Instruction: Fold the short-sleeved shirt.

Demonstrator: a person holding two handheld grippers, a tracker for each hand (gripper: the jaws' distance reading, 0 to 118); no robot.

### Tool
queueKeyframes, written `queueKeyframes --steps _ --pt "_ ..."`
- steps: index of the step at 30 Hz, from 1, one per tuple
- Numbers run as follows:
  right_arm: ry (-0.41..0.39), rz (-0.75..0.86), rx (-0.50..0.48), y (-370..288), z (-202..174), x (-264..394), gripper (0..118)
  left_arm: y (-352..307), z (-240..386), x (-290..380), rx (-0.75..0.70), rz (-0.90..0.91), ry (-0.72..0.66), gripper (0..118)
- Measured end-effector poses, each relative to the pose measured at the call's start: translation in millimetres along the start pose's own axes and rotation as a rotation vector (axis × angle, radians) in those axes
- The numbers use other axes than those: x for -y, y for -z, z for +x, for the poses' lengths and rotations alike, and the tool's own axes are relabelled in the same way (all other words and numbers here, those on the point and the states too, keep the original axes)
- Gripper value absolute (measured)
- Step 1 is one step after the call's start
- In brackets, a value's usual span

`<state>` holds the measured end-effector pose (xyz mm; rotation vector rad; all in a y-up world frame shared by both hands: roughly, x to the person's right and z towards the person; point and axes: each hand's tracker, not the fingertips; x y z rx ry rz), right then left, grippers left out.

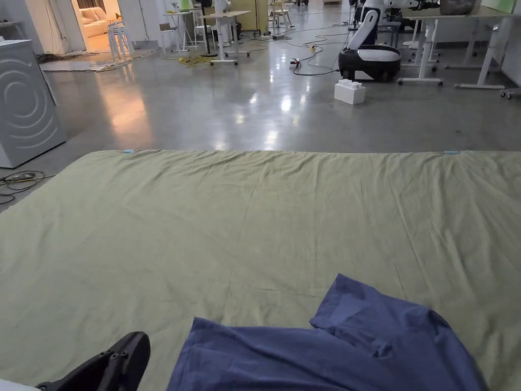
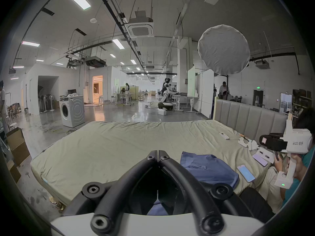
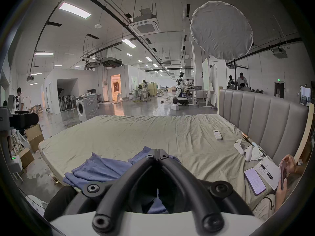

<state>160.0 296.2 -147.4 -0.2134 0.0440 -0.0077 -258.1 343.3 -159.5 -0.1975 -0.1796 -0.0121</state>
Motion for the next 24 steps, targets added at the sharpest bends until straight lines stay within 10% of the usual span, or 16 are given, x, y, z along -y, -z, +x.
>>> queueKeyframes --steps 13,22,24 --pt "0.034 -0.088 0.012 11 12 23 0 58 -16 14 0.048 -0.148 -0.026 0" --pt "0.045 -0.222 0.038 37 17 45 0 209 -57 64 0.117 -0.438 -0.134 1" --pt "0.056 -0.242 0.044 41 18 51 0 254 -65 77 0.084 -0.516 -0.114 17"
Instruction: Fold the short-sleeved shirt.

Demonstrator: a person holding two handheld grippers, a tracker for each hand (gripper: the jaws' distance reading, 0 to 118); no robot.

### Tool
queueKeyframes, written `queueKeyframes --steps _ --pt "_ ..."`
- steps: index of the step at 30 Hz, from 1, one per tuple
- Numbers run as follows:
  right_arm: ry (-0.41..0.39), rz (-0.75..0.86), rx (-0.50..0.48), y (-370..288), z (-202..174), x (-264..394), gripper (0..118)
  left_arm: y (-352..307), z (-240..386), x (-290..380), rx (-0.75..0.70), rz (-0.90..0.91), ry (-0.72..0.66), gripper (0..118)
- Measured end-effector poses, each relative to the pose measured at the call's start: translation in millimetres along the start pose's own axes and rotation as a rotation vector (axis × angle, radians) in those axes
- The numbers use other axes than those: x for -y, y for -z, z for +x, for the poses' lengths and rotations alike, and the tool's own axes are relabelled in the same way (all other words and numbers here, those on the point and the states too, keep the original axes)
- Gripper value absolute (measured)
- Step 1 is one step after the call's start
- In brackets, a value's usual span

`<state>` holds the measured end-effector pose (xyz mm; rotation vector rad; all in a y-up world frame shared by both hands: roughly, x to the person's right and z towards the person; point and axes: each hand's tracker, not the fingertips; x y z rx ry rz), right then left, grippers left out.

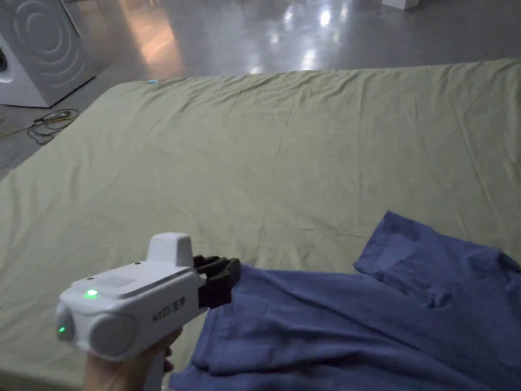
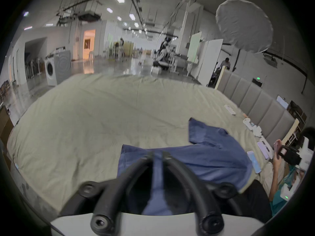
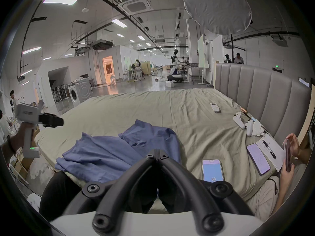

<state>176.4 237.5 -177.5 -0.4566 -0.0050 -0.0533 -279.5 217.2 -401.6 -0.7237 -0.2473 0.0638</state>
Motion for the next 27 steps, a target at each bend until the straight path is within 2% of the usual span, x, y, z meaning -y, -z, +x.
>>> queueKeyframes --steps 1,2,3,4,5,9,10,11,13,14,15,17,21,24,25,26,27 --pt "0.013 -0.010 0.004 2 1 2 0 23 -6 -6 -0.004 -0.057 -0.002 40" --pt "0.033 -0.017 0.005 4 2 4 0 47 -13 -10 0.000 -0.127 -0.005 74" --pt "0.061 -0.025 0.004 6 3 7 0 67 -19 -11 0.007 -0.153 -0.022 92" --pt "0.091 -0.036 0.003 8 5 10 0 86 -25 -13 0.000 -0.191 -0.042 97" --pt "0.110 -0.047 0.005 9 6 12 0 100 -29 -15 -0.034 -0.205 -0.053 96" --pt "0.097 -0.081 0.024 8 11 19 0 140 -46 -17 -0.069 -0.305 -0.141 96" --pt "0.088 -0.091 0.028 7 12 21 0 145 -46 -15 -0.076 -0.323 -0.142 96" --pt "0.081 -0.101 0.034 6 14 23 0 149 -44 -13 -0.072 -0.347 -0.126 88" --pt "0.076 -0.119 0.042 6 18 25 0 152 -36 -4 -0.067 -0.368 -0.050 60" --pt "0.078 -0.128 0.050 6 19 26 0 152 -27 -1 -0.144 -0.378 0.009 50" --pt "0.080 -0.134 0.055 6 21 28 0 149 -21 -2 -0.146 -0.347 0.042 43" --pt "0.088 -0.139 0.056 9 23 29 0 148 -12 -2 -0.113 -0.363 0.032 13" --pt "0.098 -0.151 0.019 33 25 17 0 166 -4 0 -0.139 -0.421 0.052 10" --pt "-0.019 -0.109 -0.047 71 27 -15 2 174 -9 -6 -0.132 -0.449 0.020 10" --pt "-0.052 -0.118 -0.075 89 27 -29 9 175 -11 -7 -0.132 -0.478 0.016 10" --pt "-0.077 -0.138 -0.100 113 27 -45 36 176 -11 -10 -0.123 -0.496 0.028 10" --pt "-0.099 -0.165 -0.118 140 29 -61 43 178 -11 -12 -0.119 -0.507 0.029 10"
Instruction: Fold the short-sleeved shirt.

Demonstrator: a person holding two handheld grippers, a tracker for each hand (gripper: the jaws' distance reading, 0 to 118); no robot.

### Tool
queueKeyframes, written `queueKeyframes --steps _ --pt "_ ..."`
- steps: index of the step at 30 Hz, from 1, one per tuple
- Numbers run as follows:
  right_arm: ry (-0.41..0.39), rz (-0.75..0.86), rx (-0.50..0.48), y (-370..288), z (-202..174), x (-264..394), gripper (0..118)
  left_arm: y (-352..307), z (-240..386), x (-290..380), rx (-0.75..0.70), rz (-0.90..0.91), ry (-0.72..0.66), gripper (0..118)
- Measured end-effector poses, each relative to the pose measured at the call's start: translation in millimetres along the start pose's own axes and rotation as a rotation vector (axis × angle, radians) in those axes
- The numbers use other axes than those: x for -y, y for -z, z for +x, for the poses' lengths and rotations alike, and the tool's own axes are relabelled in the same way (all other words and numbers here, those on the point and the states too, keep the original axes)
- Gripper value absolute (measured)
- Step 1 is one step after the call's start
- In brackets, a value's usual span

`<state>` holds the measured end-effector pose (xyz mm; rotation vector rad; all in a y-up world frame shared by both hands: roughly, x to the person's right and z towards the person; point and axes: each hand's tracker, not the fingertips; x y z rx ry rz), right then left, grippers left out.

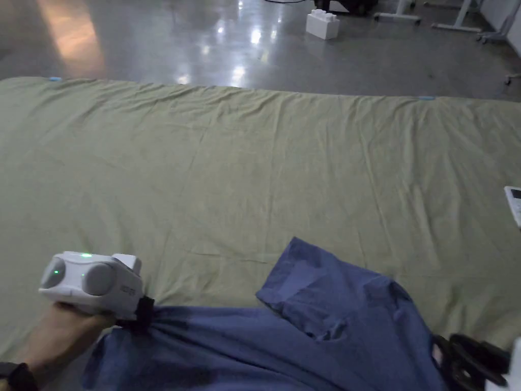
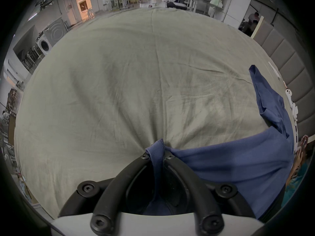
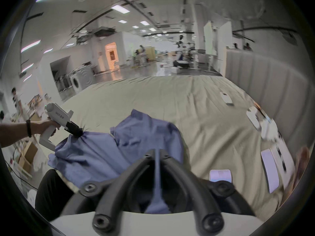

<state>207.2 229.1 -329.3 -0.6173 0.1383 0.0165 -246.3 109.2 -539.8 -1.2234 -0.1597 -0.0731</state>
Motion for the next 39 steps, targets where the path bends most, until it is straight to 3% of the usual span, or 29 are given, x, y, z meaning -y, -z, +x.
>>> queueKeyframes --steps 2,3,4,9,12,15,17,18,19,20,21,23,25,27,29,34,39 --pt "-0.040 -0.083 -0.056 53 13 -32 60 2 -2 -4 -0.001 -0.018 -0.014 10" --pt "-0.059 -0.130 -0.088 81 20 -45 79 3 -2 -5 0.000 -0.026 -0.019 10" --pt "-0.082 -0.167 -0.102 106 29 -53 90 3 -2 -7 0.001 -0.032 -0.020 10" --pt "-0.291 -0.386 -0.112 219 38 -77 93 14 -7 -12 0.004 -0.087 -0.008 10" --pt "-0.211 -0.529 -0.048 268 52 -72 93 14 -14 -2 0.021 -0.084 -0.012 10" --pt "-0.132 -0.582 -0.069 286 61 -57 81 3 5 -7 0.030 -0.091 -0.017 9" --pt "-0.144 -0.538 -0.066 280 61 -54 79 7 3 -7 0.031 -0.092 -0.017 9" --pt "-0.142 -0.529 -0.066 275 60 -55 71 7 5 -4 0.030 -0.091 -0.020 9" --pt "-0.152 -0.506 -0.083 268 59 -55 54 5 12 1 0.026 -0.090 -0.023 9" --pt "-0.176 -0.477 -0.097 259 52 -54 22 3 22 10 0.022 -0.090 -0.025 9" --pt "-0.188 -0.473 -0.129 254 47 -53 5 -1 11 -2 0.008 -0.085 0.001 9" --pt "-0.210 -0.515 -0.162 251 38 -48 3 -7 9 3 -0.019 -0.074 0.019 9" --pt "-0.227 -0.499 -0.115 247 30 -46 2 -6 5 3 -0.023 -0.047 0.015 9" --pt "-0.176 -0.433 -0.065 229 29 -55 2 -13 -1 7 -0.008 0.003 -0.002 8" --pt "-0.122 -0.308 -0.089 193 27 -71 2 -35 -10 14 0.030 0.102 -0.016 7" --pt "0.020 -0.016 -0.120 77 32 -114 2 -166 -31 40 0.203 0.527 -0.158 5" --pt "0.071 0.239 -0.081 -38 42 -155 2 -312 -17 67 0.230 0.836 -0.015 5"
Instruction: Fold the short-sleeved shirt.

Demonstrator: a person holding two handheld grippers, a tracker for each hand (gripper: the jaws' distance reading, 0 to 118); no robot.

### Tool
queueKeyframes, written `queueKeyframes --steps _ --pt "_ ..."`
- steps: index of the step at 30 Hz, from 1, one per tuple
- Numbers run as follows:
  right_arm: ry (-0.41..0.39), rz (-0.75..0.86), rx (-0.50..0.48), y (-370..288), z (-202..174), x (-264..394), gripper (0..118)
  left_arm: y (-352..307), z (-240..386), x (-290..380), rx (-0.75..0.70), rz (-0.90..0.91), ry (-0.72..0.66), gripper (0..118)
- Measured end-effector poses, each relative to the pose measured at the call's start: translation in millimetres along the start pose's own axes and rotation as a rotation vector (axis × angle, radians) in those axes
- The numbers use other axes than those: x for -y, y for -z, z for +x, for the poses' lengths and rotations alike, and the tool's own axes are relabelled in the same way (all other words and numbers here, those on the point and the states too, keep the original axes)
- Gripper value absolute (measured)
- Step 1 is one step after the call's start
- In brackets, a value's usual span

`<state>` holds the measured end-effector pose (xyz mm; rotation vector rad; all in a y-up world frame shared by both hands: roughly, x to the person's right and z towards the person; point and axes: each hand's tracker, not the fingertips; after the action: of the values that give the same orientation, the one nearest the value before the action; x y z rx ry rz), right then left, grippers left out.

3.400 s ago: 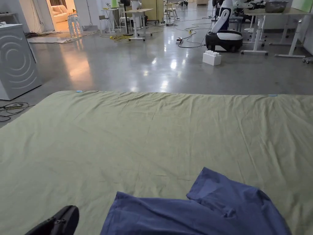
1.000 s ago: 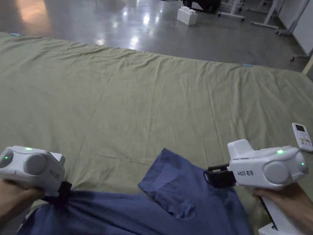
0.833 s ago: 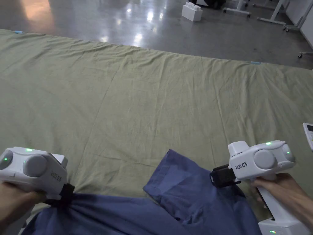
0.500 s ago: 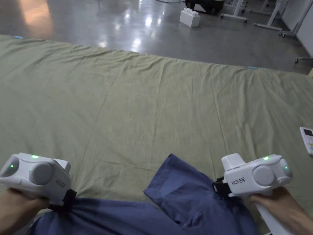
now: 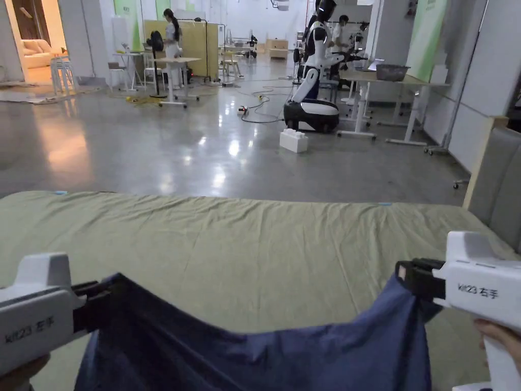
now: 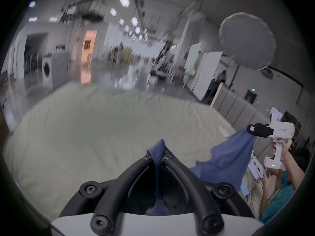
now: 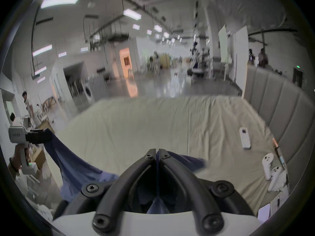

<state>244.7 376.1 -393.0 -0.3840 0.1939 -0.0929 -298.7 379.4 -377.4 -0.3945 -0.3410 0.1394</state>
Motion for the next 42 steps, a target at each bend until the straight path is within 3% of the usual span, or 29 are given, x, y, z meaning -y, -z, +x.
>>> queueKeyframes --steps 5,9,12,17,18,19,26,42 --pt "-0.017 0.246 0.076 -89 -11 -62 2 -70 24 -63 -0.056 0.183 0.071 5" --pt "-0.023 0.331 0.161 -132 -10 -105 2 -104 30 -102 -0.094 0.279 0.072 5" --pt "-0.081 0.390 0.201 -155 -17 -131 2 -121 31 -126 -0.113 0.344 0.072 5" --pt "-0.158 0.457 0.268 -172 -23 -162 2 -135 36 -154 -0.168 0.403 0.104 5" --pt "-0.208 0.473 0.282 -175 -26 -170 2 -136 34 -159 -0.166 0.404 0.102 5" --pt "-0.184 0.455 0.279 -175 -27 -174 2 -136 34 -163 -0.159 0.409 0.100 5" --pt "-0.246 0.502 0.335 -185 -34 -204 2 -134 42 -180 -0.170 0.426 0.124 5" --pt "-0.216 0.516 0.375 -168 -18 -225 2 -98 42 -206 -0.142 0.437 0.115 5"
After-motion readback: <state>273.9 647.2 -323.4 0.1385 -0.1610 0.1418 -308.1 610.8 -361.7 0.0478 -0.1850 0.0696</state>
